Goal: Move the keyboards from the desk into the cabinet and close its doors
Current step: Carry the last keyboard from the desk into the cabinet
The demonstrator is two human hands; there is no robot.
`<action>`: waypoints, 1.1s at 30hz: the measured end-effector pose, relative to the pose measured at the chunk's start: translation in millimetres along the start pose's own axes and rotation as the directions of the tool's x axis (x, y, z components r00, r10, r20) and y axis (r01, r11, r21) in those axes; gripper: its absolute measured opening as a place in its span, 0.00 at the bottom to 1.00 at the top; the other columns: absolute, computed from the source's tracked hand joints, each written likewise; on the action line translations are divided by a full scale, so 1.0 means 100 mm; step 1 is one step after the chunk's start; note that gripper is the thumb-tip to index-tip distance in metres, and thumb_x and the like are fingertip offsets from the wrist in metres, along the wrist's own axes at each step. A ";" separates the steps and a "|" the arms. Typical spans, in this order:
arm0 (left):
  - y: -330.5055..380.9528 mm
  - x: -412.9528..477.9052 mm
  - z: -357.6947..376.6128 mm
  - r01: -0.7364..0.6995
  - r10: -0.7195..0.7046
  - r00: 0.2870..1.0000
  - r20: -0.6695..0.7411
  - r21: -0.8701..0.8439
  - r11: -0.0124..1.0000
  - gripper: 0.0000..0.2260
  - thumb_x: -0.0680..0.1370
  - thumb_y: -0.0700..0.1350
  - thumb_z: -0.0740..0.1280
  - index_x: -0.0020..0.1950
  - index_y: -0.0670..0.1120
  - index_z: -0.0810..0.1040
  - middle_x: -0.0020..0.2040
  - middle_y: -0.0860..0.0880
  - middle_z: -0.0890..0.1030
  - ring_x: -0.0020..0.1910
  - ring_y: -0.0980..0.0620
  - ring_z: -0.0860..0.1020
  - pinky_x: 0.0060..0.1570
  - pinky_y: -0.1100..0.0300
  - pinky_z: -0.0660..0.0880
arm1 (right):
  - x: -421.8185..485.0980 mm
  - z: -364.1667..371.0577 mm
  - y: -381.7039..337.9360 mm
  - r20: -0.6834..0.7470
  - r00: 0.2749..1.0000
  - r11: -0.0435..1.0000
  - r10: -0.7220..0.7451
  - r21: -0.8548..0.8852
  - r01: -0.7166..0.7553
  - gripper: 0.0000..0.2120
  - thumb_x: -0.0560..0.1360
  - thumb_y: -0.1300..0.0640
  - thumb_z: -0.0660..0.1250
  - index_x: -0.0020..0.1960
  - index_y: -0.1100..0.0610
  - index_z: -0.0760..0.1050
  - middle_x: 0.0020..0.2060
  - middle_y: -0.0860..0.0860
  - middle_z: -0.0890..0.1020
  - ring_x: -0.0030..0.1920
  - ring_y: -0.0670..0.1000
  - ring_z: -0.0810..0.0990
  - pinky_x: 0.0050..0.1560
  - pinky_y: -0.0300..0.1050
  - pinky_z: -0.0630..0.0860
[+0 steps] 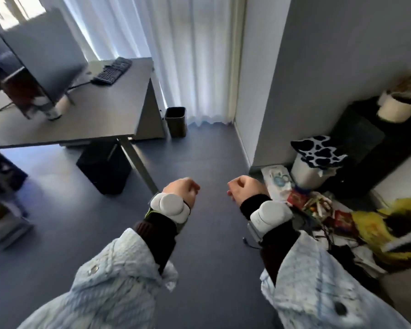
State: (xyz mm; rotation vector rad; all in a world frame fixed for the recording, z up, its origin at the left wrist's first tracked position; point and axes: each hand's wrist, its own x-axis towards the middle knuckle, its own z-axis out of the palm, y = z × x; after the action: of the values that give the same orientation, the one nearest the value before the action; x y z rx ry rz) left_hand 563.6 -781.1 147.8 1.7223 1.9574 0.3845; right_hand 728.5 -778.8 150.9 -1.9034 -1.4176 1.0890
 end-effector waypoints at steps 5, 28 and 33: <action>-0.72 0.70 -0.43 0.060 -0.057 0.993 -0.104 0.028 0.998 0.15 0.75 0.39 0.60 0.56 0.48 0.81 0.58 0.49 0.83 0.60 0.47 0.79 0.55 0.60 0.73 | 0.68 0.71 -0.67 0.058 0.997 0.996 -0.057 -0.060 0.060 0.07 0.73 0.53 0.61 0.41 0.55 0.75 0.48 0.60 0.85 0.51 0.61 0.82 0.56 0.53 0.77; -1.15 6.27 -1.81 0.285 -0.300 0.953 -0.051 -0.193 0.939 0.12 0.75 0.51 0.59 0.49 0.52 0.82 0.52 0.51 0.85 0.52 0.47 0.83 0.57 0.55 0.76 | 5.82 1.49 -3.01 0.132 0.973 0.942 -0.187 -0.256 0.216 0.12 0.74 0.52 0.60 0.48 0.57 0.78 0.48 0.54 0.85 0.51 0.57 0.80 0.47 0.41 0.71; -1.27 7.93 -2.06 0.330 -0.353 0.934 -0.057 -0.240 0.913 0.13 0.75 0.52 0.59 0.49 0.51 0.81 0.52 0.49 0.85 0.53 0.46 0.82 0.58 0.55 0.76 | 7.36 1.77 -3.73 0.156 0.969 0.913 -0.193 -0.333 0.235 0.13 0.75 0.52 0.60 0.51 0.59 0.78 0.51 0.57 0.83 0.55 0.57 0.79 0.46 0.40 0.67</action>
State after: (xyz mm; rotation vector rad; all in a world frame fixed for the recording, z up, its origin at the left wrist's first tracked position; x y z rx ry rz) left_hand 287.6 -0.4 110.3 1.2090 2.1422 0.5487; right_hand 477.6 26.3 135.7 -1.8787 -1.9476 0.9039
